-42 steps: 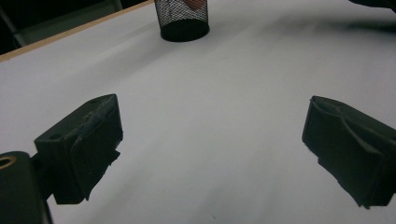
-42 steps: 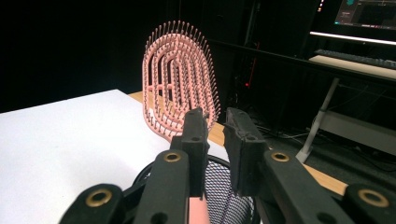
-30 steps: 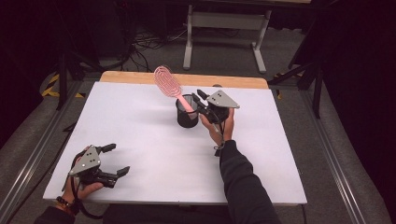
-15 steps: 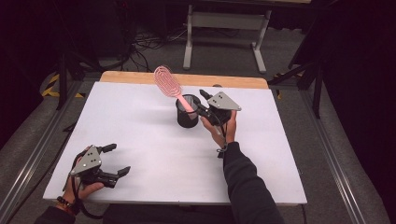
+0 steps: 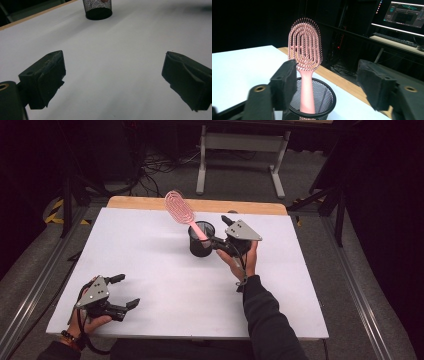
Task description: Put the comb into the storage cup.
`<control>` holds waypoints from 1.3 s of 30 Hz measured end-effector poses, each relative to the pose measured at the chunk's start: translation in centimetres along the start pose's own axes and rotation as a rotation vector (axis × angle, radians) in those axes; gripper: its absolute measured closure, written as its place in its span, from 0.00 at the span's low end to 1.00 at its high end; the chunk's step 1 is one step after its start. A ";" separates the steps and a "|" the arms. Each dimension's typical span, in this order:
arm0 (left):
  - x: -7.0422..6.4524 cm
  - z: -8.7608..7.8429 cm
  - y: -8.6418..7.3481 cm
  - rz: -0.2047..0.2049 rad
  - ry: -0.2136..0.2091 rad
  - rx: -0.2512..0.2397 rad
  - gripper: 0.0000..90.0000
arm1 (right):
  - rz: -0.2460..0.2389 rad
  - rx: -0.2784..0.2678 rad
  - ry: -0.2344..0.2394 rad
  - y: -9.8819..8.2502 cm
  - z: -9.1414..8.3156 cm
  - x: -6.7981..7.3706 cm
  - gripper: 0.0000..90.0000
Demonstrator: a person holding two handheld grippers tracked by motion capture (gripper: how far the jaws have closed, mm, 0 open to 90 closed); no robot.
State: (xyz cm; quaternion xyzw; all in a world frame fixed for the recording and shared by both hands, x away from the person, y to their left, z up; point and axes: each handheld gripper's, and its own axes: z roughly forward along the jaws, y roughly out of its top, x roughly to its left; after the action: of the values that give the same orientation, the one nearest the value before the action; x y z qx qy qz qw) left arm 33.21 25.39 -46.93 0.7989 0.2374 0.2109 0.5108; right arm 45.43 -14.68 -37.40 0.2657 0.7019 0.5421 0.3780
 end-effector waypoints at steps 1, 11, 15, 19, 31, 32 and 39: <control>0.0 0.0 0.0 0.000 0.001 0.001 0.07 | -0.001 0.002 -0.001 0.0 -0.1 0.0 0.34; -0.1 0.0 0.0 0.004 0.000 0.003 0.07 | 0.002 0.018 -0.018 -0.2 -0.7 -0.4 0.19; 0.0 0.0 0.0 0.005 0.002 0.004 0.07 | 0.004 0.021 -0.035 -0.2 -1.1 -0.6 0.15; -0.1 0.0 0.0 0.004 0.004 0.004 0.07 | 0.012 0.021 -0.036 -0.1 -1.5 -0.7 0.12; 0.0 -0.1 0.1 0.005 0.010 0.004 0.07 | -0.017 0.026 -0.015 0.3 -2.8 -0.2 0.05; 0.0 -0.1 0.1 0.005 0.010 0.004 0.07 | -0.020 0.028 -0.015 0.3 -2.9 -0.1 0.05; 0.0 -0.1 0.1 0.009 0.015 0.004 0.07 | -0.038 0.010 0.003 0.3 -3.8 0.5 0.09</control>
State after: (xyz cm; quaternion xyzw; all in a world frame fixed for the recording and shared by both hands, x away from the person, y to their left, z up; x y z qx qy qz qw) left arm 33.12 25.43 -46.78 0.7994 0.2381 0.2186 0.5065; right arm 42.05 -16.30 -36.76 0.2533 0.7102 0.5316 0.3858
